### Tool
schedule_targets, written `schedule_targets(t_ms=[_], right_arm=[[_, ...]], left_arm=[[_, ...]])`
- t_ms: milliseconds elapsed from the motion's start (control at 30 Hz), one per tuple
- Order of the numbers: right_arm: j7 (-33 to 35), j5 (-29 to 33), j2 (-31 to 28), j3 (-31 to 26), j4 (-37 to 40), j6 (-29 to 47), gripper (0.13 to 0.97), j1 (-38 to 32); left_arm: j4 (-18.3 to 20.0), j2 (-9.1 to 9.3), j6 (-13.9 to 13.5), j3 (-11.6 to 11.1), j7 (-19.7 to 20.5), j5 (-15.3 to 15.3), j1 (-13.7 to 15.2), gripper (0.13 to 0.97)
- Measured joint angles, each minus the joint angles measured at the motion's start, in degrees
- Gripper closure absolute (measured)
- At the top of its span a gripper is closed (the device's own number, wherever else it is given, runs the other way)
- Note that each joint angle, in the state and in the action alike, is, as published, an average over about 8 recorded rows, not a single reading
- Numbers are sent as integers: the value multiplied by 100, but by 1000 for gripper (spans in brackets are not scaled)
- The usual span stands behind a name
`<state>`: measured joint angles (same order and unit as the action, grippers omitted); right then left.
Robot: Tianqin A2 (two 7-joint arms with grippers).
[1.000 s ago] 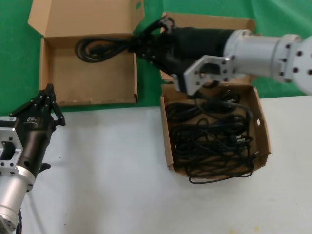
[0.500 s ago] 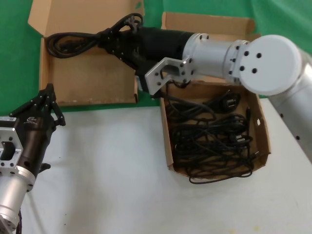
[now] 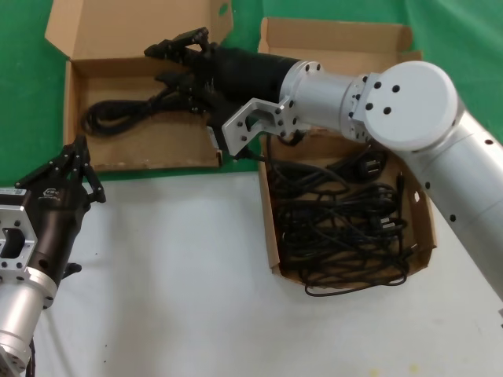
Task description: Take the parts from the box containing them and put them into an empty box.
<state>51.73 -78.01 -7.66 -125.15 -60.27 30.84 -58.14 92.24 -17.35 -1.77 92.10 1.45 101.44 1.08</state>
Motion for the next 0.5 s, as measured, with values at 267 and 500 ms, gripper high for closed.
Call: schedule_targets(t_ms=[267, 500], right_arm=[[289, -278, -89, 231, -80, -109, 793, 34], [276, -501, -392, 633, -670, -418, 663, 332]], left_arm=[[0, 0, 0, 0, 0, 0, 0, 952], [0, 0, 0, 0, 0, 0, 0, 952]])
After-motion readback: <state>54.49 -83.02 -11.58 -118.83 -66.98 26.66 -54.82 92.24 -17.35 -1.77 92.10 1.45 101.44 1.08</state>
